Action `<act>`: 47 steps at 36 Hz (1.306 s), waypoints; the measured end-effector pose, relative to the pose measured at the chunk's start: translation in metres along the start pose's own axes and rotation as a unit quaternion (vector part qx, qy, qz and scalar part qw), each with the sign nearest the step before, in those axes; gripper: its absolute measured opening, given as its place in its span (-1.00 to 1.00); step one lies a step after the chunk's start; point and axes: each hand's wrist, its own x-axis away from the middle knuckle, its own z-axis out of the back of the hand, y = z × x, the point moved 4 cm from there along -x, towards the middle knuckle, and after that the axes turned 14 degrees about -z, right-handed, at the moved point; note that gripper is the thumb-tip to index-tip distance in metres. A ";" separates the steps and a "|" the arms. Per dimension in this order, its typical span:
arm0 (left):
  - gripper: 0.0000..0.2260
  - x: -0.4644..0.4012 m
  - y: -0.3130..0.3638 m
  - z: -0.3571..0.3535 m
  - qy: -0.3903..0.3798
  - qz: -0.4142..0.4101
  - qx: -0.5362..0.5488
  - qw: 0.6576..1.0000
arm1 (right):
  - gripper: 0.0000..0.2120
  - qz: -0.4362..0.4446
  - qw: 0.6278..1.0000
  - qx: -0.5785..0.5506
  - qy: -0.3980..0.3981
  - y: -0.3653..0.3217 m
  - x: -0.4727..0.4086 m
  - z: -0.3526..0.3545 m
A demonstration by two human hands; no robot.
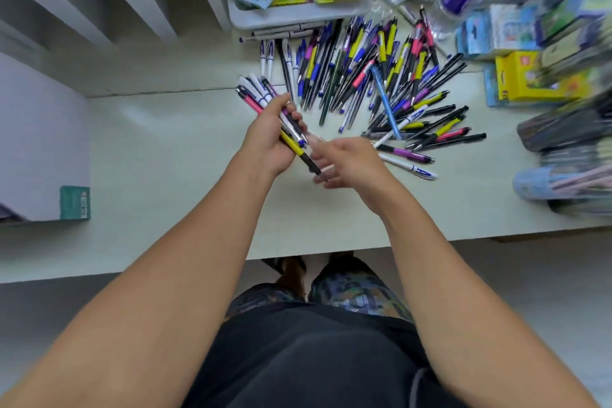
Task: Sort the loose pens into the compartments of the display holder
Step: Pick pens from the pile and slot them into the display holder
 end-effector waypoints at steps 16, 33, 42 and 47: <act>-0.89 0.087 0.063 0.079 0.126 -0.190 -0.111 0.967 | -0.72 0.077 0.950 0.154 -0.261 -0.044 0.006 -0.037; -0.88 0.189 0.100 0.200 0.133 -0.286 -0.185 0.931 | -0.75 0.249 0.866 0.358 -0.244 -0.059 0.076 -0.200; -0.77 0.229 0.185 0.288 -0.026 -0.217 -0.178 0.960 | -0.85 0.228 0.908 0.184 -0.298 -0.058 0.125 -0.349; -0.89 0.247 0.240 0.331 -0.046 -0.206 -0.186 0.960 | -0.79 0.218 0.926 0.107 -0.287 -0.066 0.146 -0.409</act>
